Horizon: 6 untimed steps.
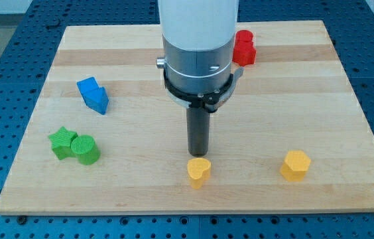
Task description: Point your arm at the blue triangle
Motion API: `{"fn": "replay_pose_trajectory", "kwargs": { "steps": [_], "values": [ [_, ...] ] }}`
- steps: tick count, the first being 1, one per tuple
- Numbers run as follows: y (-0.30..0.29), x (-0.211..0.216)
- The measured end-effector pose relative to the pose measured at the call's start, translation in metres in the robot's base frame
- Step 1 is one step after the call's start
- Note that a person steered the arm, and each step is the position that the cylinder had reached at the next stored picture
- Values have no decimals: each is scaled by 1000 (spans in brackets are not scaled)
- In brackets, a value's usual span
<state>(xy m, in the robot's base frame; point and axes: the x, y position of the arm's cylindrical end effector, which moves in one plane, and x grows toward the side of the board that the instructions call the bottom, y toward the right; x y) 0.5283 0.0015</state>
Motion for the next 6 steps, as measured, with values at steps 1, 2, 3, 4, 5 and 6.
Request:
{"fn": "replay_pose_trajectory", "kwargs": {
  "steps": [1,2,3,4,5,6],
  "values": [
    [-11,-11],
    [-46,-38],
    [-83,-59],
    [-115,-59],
    [-151,-59],
    [-188,-59]
  ]
}}
